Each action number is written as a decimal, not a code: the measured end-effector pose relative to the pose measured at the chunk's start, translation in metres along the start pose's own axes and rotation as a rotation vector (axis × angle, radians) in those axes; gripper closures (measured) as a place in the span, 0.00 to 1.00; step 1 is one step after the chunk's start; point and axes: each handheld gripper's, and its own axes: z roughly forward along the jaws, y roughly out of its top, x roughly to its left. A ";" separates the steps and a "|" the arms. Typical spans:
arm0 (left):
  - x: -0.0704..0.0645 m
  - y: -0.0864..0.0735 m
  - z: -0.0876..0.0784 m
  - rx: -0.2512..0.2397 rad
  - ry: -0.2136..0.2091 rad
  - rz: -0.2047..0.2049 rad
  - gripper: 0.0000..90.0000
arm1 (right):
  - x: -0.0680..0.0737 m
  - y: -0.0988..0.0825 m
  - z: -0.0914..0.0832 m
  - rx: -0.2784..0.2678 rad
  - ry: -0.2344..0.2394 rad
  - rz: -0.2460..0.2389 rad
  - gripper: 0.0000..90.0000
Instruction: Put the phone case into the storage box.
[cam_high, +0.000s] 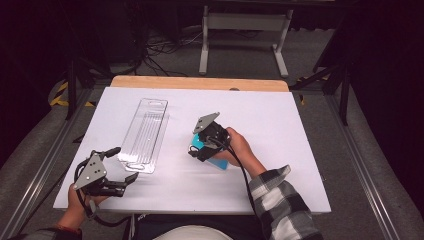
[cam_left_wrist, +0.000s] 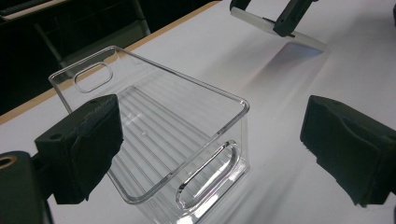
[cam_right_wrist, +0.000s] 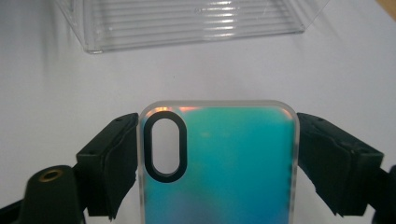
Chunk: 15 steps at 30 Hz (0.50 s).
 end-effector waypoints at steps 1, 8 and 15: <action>0.000 0.000 0.000 0.000 0.001 0.000 0.07 | 0.001 0.000 -0.003 -0.016 -0.011 0.002 0.20; 0.001 -0.001 0.000 -0.007 0.004 -0.003 0.07 | -0.001 -0.002 -0.011 -0.082 -0.028 0.011 0.20; 0.001 0.000 -0.001 -0.006 0.007 0.004 0.07 | -0.003 -0.008 -0.020 -0.129 -0.064 0.022 0.20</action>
